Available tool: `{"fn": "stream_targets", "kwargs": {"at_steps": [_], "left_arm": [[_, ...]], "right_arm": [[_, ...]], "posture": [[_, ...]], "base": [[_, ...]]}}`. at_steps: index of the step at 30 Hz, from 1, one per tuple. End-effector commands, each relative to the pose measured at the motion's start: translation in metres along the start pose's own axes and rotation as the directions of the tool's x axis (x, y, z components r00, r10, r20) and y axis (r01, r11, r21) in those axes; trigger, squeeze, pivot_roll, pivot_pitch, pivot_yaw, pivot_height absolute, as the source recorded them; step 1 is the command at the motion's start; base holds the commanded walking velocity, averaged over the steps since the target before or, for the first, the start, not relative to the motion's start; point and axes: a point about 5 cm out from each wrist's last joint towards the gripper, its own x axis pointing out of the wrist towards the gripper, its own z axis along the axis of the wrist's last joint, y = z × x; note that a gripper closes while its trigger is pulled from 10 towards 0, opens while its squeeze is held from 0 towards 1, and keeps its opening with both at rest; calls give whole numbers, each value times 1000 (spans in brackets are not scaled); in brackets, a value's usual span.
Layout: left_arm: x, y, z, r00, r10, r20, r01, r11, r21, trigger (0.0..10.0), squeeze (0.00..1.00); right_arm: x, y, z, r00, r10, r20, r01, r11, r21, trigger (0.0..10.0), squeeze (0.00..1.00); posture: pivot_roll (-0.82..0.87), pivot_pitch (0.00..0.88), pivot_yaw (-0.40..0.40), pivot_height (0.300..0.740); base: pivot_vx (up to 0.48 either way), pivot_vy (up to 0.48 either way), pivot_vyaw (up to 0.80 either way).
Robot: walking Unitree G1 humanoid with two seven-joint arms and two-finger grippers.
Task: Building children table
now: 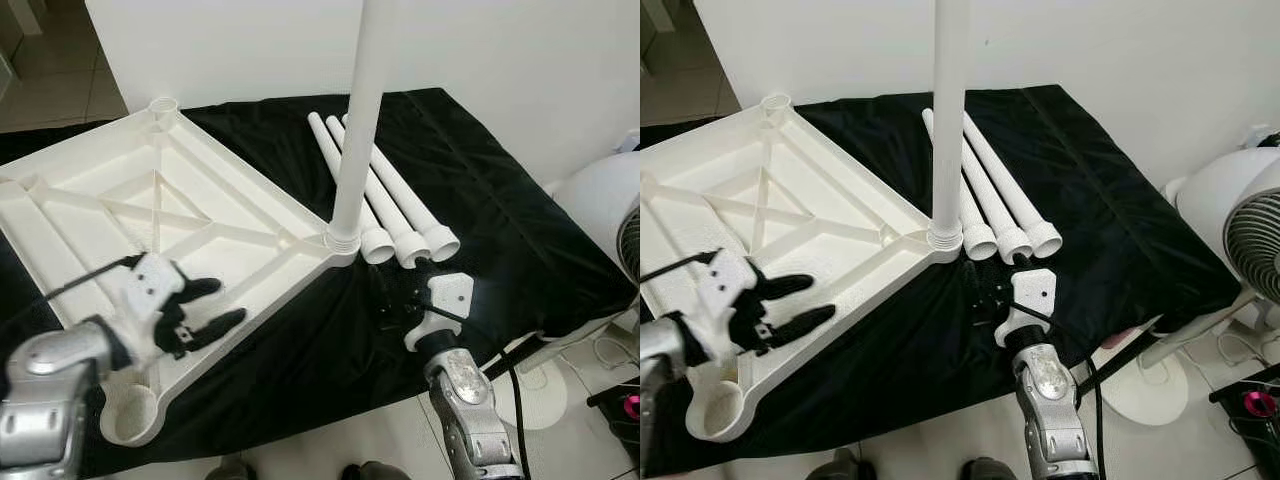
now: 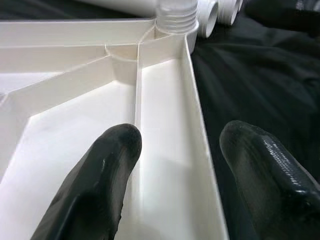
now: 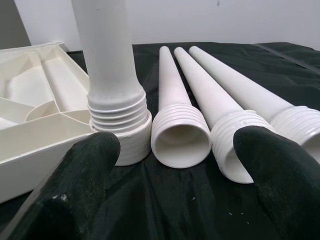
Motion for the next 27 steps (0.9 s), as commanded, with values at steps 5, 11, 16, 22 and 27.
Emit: {"fn": "stream_targets", "kwargs": {"at_steps": [5,11,16,22,27], "left_arm": [[-20,38,-10,985,148,-93,-142,987,71,10000,0],[-28,75,-12,901,411,-138,-389,907,163,10000,0],[-34,100,-12,789,599,-139,-567,796,211,10000,0],[-39,114,-13,690,707,-152,-657,701,279,10000,0],[-41,118,-13,656,735,-169,-633,659,408,10000,0]], "right_arm": [[9,-6,2,1000,-3,15,3,1000,-19,10000,0],[17,-4,4,999,22,23,-21,999,-26,10000,0],[22,1,6,998,52,32,-51,998,-24,10000,0],[29,4,10,996,78,46,-77,997,-26,10000,0],[35,2,14,994,92,58,-90,995,-34,10000,0]], "posture": [[-22,15,3,740],[-20,18,3,740],[-19,24,2,740],[-21,36,-1,740],[-23,44,-4,740]], "base": [[0,0,0],[0,0,0],[0,0,0],[0,0,0],[0,0,0]]}}
